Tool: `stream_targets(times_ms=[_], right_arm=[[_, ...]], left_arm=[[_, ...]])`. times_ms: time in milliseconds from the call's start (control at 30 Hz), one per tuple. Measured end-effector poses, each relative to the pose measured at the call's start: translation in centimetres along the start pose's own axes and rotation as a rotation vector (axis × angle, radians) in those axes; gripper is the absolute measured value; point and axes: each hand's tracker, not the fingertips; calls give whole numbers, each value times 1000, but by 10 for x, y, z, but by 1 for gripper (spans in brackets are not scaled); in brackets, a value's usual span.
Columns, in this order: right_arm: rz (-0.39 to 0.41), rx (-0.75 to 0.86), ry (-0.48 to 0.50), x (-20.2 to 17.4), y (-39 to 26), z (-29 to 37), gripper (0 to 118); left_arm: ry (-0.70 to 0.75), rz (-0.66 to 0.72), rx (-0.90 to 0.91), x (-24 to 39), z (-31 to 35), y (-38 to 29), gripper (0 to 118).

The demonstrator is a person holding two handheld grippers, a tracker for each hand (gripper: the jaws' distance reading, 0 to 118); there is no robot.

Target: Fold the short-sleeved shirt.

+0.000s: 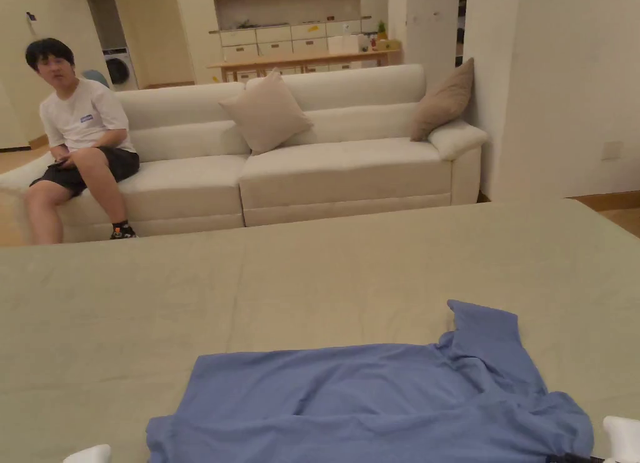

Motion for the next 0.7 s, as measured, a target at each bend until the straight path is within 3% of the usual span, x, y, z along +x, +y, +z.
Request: stream_targets(times_ms=[67, 200, 333, 433, 533, 633, 667, 700], right_arm=[[2, 29, 33, -7, 7, 25, 11], [89, 67, 40, -40, 17, 99, 11], [89, -63, 45, -17, 4, 136, 11], [131, -182, 11, 3, -37, 137, 11], [81, -351, -3, 24, -82, 107, 11], [167, -464, -84, 37, -129, 67, 11], [180, -433, -74, 37, -138, 63, 18], [184, -367, -77, 36, -139, 67, 37]], left_arm=[[-45, -20, 22, -1, 15, 0, 4], [-31, -31, 29, 5, 64, -17, 4], [-15, -44, -9, -7, 105, -57, 4], [25, -38, -111, -18, 109, -95, 4], [18, 23, -190, -30, 91, -124, 4], [45, 14, -262, -34, 62, -145, 4], [74, -31, -277, -33, 55, -150, 4], [61, -35, -285, -32, 52, -156, 9]])
